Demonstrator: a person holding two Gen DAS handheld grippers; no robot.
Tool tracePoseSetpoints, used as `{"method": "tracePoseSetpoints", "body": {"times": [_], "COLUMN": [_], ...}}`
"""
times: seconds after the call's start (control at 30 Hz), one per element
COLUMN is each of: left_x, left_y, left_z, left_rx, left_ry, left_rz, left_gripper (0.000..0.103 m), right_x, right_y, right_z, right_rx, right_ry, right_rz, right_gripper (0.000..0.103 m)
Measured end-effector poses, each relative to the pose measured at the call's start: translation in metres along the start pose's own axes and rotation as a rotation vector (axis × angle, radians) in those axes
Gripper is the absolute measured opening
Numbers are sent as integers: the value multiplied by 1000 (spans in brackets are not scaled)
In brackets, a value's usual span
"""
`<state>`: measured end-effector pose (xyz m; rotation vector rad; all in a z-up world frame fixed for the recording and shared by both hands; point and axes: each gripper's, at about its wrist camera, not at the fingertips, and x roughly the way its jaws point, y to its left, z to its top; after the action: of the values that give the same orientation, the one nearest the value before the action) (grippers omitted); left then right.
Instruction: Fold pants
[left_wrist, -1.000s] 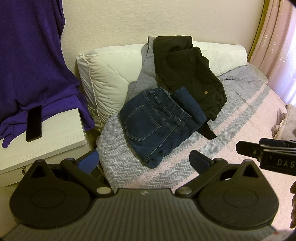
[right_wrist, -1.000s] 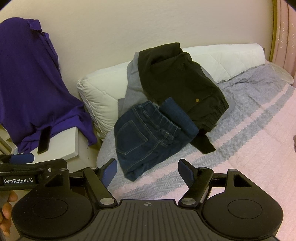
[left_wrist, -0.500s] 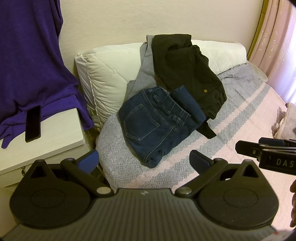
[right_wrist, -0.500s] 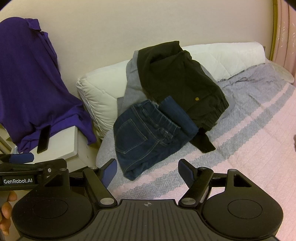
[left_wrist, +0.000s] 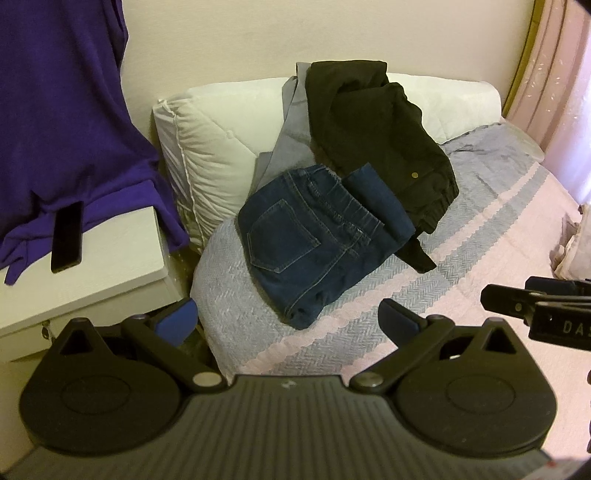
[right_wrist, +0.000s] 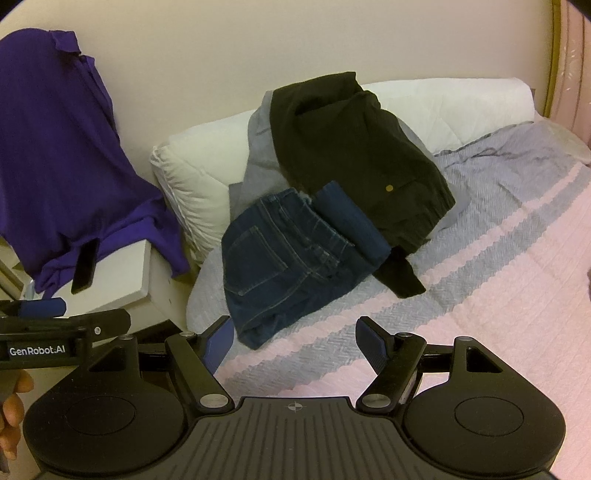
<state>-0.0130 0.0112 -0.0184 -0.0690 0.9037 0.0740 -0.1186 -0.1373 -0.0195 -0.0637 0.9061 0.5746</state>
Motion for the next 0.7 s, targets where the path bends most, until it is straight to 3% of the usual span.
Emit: {"method": "tracePoseSetpoints", "body": {"times": [0.5, 0.7], "left_x": [-3, 18], "left_y": [-23, -17], "left_z": [-9, -4], "left_rx": [-30, 4], "left_ry": [16, 44], "left_rz": [75, 55], "left_gripper": [102, 102], "right_x": [7, 24], "right_y": [-39, -49], "right_z": [0, 1], "right_rx": [-17, -1], "right_ry": [27, 24], "right_rz": [71, 77], "right_gripper": [70, 70]}}
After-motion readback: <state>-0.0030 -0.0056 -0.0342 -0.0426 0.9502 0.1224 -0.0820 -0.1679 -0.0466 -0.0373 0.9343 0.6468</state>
